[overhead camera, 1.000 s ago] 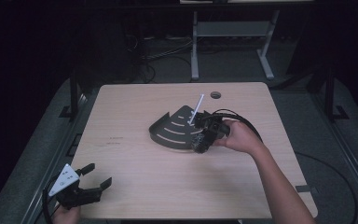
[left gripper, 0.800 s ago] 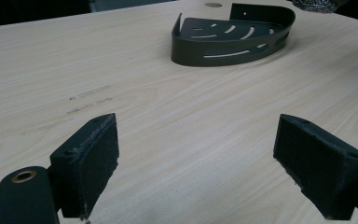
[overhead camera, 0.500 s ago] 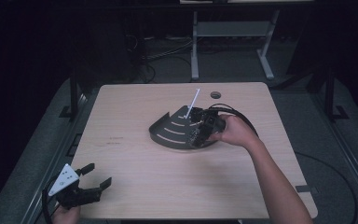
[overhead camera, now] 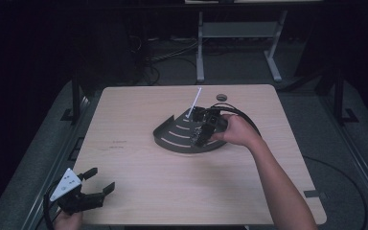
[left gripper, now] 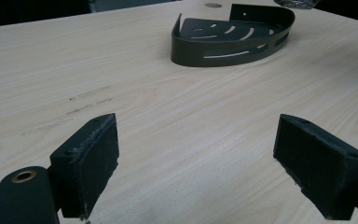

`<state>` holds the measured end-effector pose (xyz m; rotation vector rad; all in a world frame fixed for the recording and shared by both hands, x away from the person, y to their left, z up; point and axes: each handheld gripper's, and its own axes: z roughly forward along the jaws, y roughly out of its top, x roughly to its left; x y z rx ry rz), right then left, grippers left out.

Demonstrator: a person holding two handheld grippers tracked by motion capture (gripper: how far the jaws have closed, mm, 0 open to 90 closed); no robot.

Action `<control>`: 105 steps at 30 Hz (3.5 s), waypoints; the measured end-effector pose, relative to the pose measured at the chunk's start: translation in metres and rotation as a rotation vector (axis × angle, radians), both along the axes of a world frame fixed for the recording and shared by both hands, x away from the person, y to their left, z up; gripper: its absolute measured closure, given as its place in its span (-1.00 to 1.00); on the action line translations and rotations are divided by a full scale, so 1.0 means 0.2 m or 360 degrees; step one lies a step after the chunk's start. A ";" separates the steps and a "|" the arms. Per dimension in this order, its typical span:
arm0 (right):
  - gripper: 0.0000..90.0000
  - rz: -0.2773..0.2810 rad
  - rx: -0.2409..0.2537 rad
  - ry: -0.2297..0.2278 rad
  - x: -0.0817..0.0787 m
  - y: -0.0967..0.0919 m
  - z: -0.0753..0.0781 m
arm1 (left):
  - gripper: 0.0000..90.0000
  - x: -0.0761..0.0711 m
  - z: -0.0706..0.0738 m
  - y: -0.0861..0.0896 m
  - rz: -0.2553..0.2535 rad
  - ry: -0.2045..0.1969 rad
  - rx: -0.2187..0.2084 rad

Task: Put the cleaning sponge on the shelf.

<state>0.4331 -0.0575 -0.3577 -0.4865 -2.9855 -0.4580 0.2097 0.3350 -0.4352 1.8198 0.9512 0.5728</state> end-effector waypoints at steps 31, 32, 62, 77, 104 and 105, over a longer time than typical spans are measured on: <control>-0.25 -0.0029 -0.0054 0.0027 0.16 0.11 -0.10 | -0.70 0.00 0.00 -0.01 -0.0010 -0.0005 0.0008; -0.25 -0.0038 -0.0055 0.0026 0.16 0.12 -0.10 | -0.70 0.00 0.00 -0.01 -0.0010 -0.0006 0.0008; -0.26 -0.0147 -0.0051 0.0057 0.27 0.12 -0.22 | -0.70 0.00 0.00 -0.01 -0.0006 0.0005 0.0013; -0.26 -0.0198 -0.0076 0.0067 0.30 0.14 -0.28 | -0.70 0.00 0.00 -0.01 -0.0007 0.0009 0.0018; -0.27 -0.0258 -0.0092 0.0088 0.34 0.13 -0.37 | -0.70 0.00 0.00 0.00 -0.0006 0.0008 0.0018; -0.27 -0.0268 -0.0081 0.0085 0.34 0.13 -0.37 | -0.70 0.00 0.00 0.00 -0.0005 0.0008 0.0016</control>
